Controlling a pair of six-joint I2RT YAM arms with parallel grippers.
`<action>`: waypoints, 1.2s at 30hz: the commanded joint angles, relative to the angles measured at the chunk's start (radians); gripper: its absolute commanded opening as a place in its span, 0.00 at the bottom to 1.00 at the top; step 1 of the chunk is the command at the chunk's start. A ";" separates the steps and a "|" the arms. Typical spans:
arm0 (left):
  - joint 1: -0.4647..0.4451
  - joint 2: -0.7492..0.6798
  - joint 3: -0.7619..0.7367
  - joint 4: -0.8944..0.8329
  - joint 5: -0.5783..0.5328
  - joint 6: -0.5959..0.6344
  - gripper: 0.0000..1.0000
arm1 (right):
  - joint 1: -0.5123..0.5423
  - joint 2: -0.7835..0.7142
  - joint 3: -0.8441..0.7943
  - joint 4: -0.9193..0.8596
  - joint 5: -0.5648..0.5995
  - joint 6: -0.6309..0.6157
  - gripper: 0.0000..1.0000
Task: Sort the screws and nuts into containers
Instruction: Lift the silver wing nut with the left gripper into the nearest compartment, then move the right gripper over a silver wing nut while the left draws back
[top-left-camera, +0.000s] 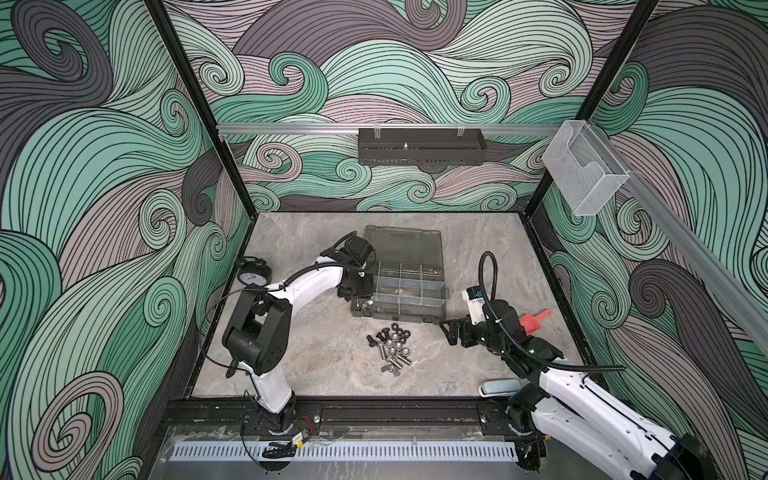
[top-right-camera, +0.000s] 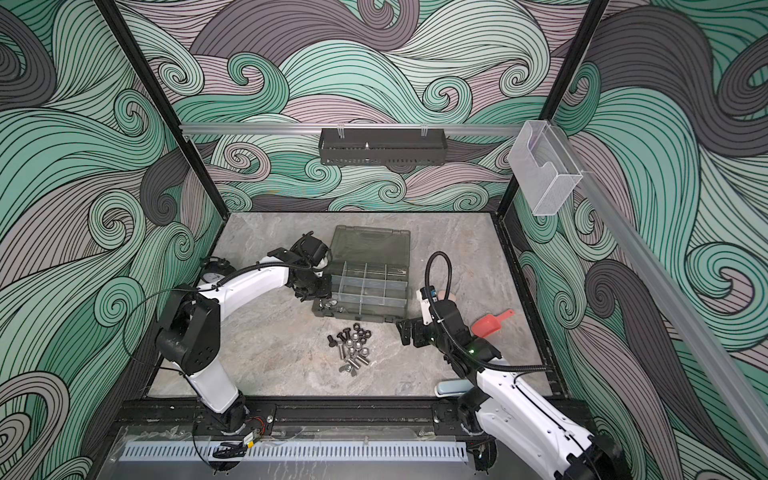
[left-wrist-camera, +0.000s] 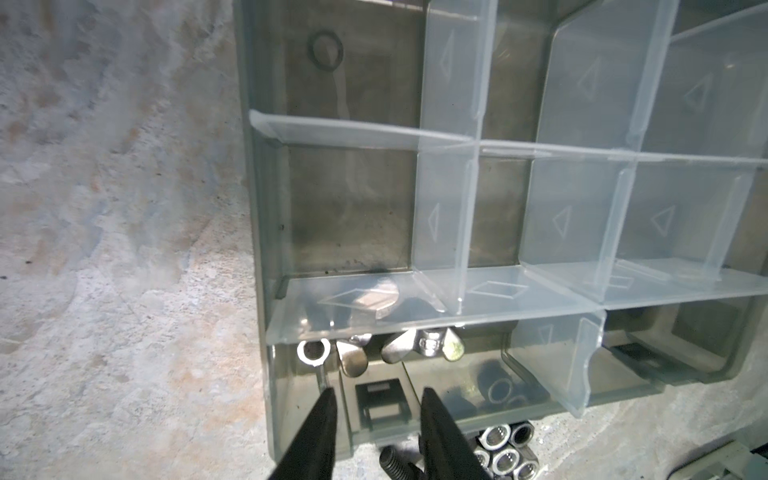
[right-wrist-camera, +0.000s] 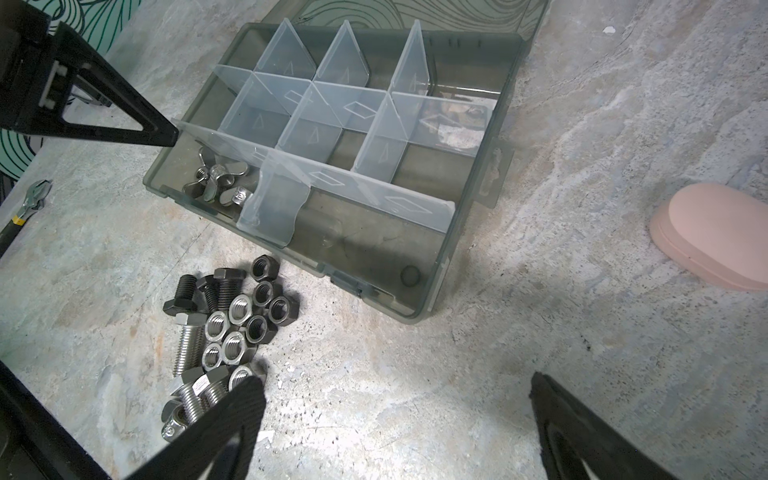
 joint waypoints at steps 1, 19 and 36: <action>0.018 -0.068 -0.019 0.041 0.002 -0.012 0.38 | 0.005 0.009 0.033 -0.008 -0.007 -0.003 0.99; 0.162 -0.297 -0.264 0.194 -0.004 -0.051 0.38 | 0.305 0.192 0.172 -0.103 0.005 -0.103 0.94; 0.269 -0.434 -0.397 0.267 0.015 -0.088 0.38 | 0.528 0.487 0.302 -0.053 -0.152 -0.275 0.51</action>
